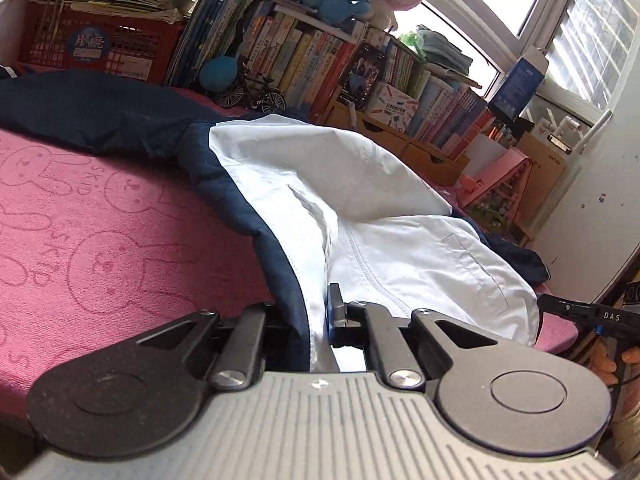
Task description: Fold clothes
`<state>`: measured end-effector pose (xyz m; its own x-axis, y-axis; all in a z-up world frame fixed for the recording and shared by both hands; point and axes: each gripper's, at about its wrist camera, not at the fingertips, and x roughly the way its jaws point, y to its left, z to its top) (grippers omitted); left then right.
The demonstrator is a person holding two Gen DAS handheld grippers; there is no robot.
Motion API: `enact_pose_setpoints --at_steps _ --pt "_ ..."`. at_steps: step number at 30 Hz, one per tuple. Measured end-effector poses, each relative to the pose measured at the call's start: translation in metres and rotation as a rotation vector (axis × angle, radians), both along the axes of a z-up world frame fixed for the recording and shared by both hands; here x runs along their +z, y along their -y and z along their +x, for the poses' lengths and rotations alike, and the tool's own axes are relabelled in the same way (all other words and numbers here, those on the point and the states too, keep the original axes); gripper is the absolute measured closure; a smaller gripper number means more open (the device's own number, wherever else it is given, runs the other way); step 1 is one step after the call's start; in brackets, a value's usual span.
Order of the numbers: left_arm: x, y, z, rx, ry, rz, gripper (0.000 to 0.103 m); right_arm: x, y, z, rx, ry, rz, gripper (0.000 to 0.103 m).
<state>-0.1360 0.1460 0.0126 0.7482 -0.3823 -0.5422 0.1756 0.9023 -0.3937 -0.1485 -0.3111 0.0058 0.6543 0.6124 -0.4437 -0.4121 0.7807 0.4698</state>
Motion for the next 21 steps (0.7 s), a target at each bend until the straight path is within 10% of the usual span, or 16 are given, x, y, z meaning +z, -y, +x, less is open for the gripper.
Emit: enact_pose_setpoints --at_steps 6,13,21 --pt "-0.011 -0.015 -0.010 0.061 -0.079 0.139 0.064 -0.018 -0.010 -0.011 -0.064 -0.094 -0.341 0.087" --pt "0.026 -0.044 0.000 0.210 0.057 0.085 0.052 -0.011 0.017 0.038 -0.119 -0.065 -0.052 0.044" --pt "0.009 0.011 0.018 0.060 0.039 0.145 0.040 -0.050 -0.015 0.083 -0.013 -0.182 -0.028 0.043"
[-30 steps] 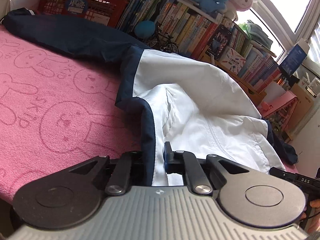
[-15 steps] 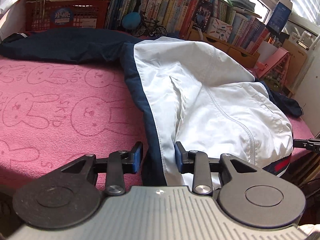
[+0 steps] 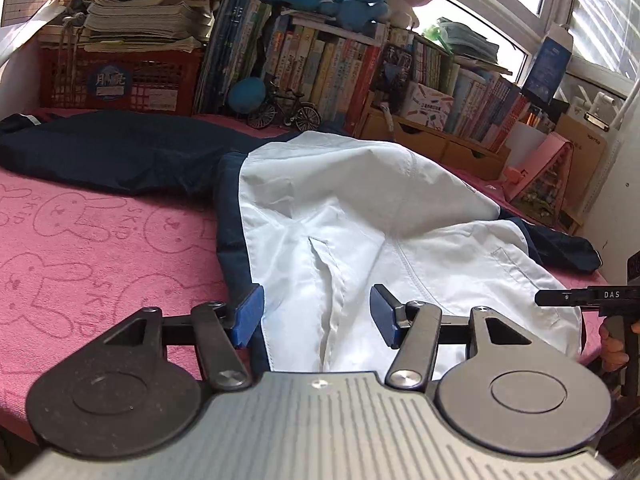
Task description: Fold clothes
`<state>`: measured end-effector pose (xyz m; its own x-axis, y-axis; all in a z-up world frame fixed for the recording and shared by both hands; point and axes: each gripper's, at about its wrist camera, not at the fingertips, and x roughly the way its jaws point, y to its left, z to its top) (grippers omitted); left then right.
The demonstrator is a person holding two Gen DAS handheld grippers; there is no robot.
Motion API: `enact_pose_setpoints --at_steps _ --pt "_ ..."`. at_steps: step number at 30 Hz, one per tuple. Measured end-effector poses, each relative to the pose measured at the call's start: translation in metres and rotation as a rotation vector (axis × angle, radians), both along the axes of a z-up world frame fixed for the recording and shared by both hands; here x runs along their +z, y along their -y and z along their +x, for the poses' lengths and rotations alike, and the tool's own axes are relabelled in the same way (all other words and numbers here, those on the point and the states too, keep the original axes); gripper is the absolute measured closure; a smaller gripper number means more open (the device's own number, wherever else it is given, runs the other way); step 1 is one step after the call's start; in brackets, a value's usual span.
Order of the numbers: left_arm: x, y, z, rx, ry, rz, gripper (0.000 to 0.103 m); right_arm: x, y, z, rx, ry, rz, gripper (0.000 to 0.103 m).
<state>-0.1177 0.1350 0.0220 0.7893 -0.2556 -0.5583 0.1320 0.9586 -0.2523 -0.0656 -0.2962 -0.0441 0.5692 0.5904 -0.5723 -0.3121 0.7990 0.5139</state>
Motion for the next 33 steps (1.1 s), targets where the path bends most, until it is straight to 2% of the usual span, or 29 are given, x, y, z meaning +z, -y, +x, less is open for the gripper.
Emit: enact_pose_setpoints --at_steps 1,2,3,5,8,11,15,18,21,23,29,33 --pt "-0.004 0.004 -0.001 -0.008 -0.002 0.016 0.038 0.000 -0.003 -0.008 0.047 0.003 0.017 0.047" --pt "-0.008 0.006 0.000 -0.010 -0.011 0.027 0.036 0.001 -0.005 -0.018 0.092 0.010 0.036 0.059" --pt "-0.012 0.008 0.000 -0.012 -0.021 0.038 0.037 0.003 -0.007 -0.028 0.118 0.018 0.040 0.064" --pt "-0.017 0.009 0.003 -0.008 -0.041 0.047 0.037 0.007 -0.008 -0.042 0.132 0.026 0.023 0.089" --pt "-0.019 0.006 0.007 0.008 -0.062 0.042 0.036 0.018 0.003 -0.063 0.160 0.010 0.102 0.090" --pt "-0.023 0.007 0.010 0.033 -0.085 0.082 0.036 0.024 0.014 -0.073 0.161 -0.013 0.132 0.090" --pt "-0.029 0.013 0.012 0.043 -0.109 0.145 0.035 0.010 0.010 -0.083 0.130 -0.060 -0.117 0.088" --pt "-0.030 0.018 0.011 0.036 -0.107 0.186 0.033 0.012 0.005 -0.093 0.154 -0.048 -0.218 0.087" --pt "-0.029 0.019 0.010 0.033 -0.105 0.202 0.032 0.023 0.002 -0.101 0.163 -0.007 -0.340 0.071" --pt "-0.027 0.019 0.010 0.034 -0.102 0.213 0.032 0.032 0.000 -0.104 0.145 0.015 -0.419 0.052" --pt "-0.017 0.029 0.010 0.031 -0.055 0.276 0.032 0.057 -0.016 -0.077 0.050 0.043 -0.635 0.045" --pt "-0.008 0.029 0.012 0.051 -0.023 0.247 0.032 0.062 -0.031 -0.060 0.021 0.083 -0.737 0.045"
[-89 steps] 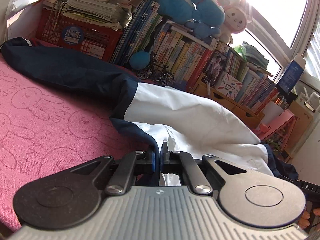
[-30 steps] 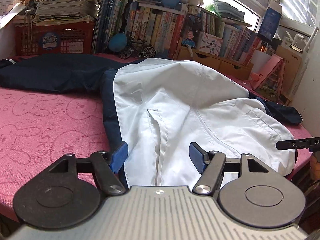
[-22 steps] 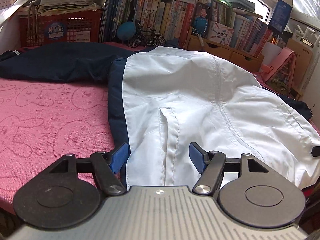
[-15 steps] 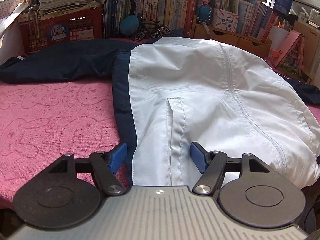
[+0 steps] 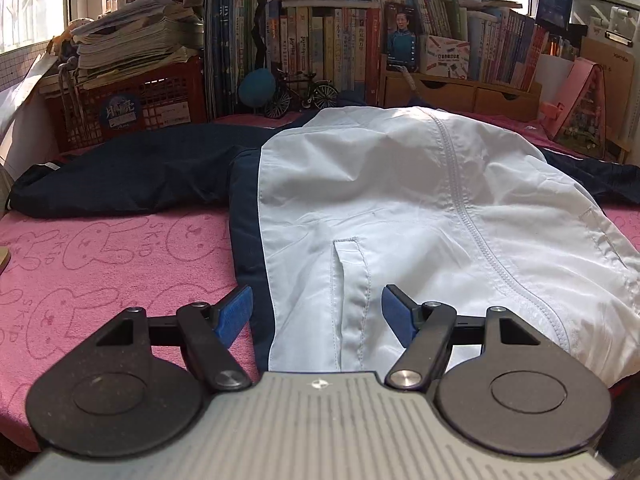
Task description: Fold clothes
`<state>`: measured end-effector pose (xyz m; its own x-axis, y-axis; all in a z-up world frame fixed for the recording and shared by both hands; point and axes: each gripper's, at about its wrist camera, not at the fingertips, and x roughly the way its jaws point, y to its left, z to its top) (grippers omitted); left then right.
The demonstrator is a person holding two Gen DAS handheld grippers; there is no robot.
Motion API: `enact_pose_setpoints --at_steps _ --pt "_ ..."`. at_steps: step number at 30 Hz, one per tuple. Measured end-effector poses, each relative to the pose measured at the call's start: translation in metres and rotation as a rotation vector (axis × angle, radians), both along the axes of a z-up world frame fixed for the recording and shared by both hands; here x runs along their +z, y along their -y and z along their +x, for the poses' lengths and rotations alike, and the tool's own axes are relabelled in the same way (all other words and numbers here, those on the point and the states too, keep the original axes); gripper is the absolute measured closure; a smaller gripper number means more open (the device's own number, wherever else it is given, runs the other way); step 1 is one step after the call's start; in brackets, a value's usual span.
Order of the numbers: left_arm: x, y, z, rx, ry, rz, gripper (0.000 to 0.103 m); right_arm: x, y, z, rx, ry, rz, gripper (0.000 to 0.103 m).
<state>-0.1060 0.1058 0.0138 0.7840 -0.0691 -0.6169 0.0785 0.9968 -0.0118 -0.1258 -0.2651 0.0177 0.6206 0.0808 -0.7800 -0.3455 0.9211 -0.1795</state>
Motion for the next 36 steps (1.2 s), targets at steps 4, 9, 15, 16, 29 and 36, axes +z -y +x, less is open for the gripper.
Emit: enact_pose_setpoints --at_steps 4,9,15,16,29,36 --pt "0.005 -0.002 0.002 0.015 0.017 -0.033 0.032 0.000 -0.008 0.011 -0.004 0.018 -0.020 0.045" --pt "0.003 0.004 0.006 0.017 0.028 -0.025 0.032 0.002 -0.016 0.017 0.010 0.037 -0.012 0.044" --pt "0.003 0.009 0.012 0.010 0.041 -0.050 0.032 0.003 -0.025 0.021 0.031 0.049 -0.023 0.041" --pt "0.004 0.010 0.013 0.008 0.045 -0.053 0.032 0.003 -0.025 0.022 0.031 0.048 -0.021 0.041" --pt "-0.012 0.031 0.038 -0.023 0.009 -0.026 0.031 0.013 -0.038 0.029 0.072 0.074 -0.017 0.039" --pt "-0.028 0.028 0.043 0.005 -0.048 -0.003 0.027 0.013 -0.062 0.047 0.140 0.083 -0.013 0.039"
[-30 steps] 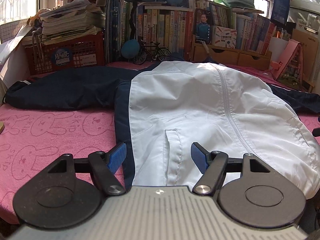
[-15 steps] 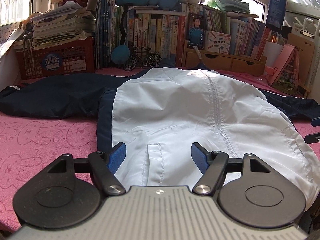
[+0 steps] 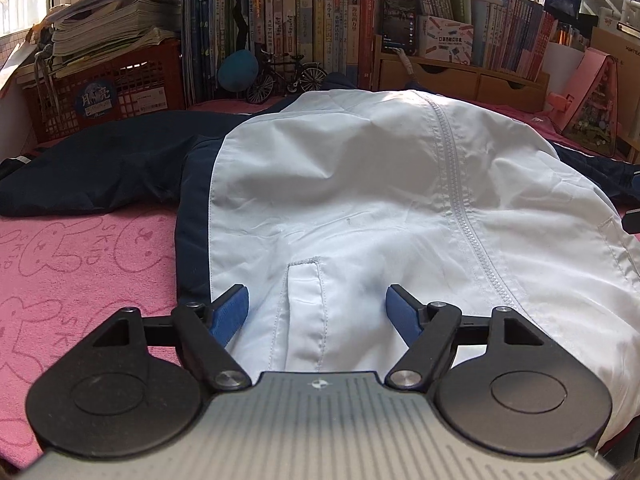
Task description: Fold clothes
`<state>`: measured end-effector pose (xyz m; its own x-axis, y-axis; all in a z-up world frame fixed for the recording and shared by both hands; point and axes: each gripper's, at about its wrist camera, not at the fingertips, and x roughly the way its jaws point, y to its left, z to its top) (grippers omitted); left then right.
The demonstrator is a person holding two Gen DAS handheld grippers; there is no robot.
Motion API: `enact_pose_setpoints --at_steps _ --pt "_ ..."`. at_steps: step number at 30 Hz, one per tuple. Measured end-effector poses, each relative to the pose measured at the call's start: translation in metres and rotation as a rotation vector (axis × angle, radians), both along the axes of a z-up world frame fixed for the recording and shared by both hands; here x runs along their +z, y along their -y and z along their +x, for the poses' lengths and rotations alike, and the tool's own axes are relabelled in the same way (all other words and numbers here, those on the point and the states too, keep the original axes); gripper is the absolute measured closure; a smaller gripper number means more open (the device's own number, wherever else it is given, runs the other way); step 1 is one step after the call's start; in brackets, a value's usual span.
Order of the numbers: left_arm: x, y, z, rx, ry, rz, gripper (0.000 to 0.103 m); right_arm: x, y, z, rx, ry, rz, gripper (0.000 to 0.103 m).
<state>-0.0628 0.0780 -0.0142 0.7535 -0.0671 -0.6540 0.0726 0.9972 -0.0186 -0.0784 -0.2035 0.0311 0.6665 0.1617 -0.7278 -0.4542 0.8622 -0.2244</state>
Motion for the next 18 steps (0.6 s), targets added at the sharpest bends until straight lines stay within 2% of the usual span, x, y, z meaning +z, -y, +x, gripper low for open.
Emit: enact_pose_setpoints --at_steps 5,11,18 --pt "-0.006 0.001 0.001 -0.005 -0.012 0.013 0.024 -0.006 -0.022 0.018 0.066 0.011 0.008 0.037" --pt "-0.012 0.004 0.002 -0.016 0.003 0.032 0.016 -0.004 -0.056 0.077 0.118 0.069 0.102 0.036" --pt "-0.018 0.003 -0.003 -0.022 0.059 0.024 0.011 -0.002 -0.066 0.190 -0.047 0.080 0.367 0.036"
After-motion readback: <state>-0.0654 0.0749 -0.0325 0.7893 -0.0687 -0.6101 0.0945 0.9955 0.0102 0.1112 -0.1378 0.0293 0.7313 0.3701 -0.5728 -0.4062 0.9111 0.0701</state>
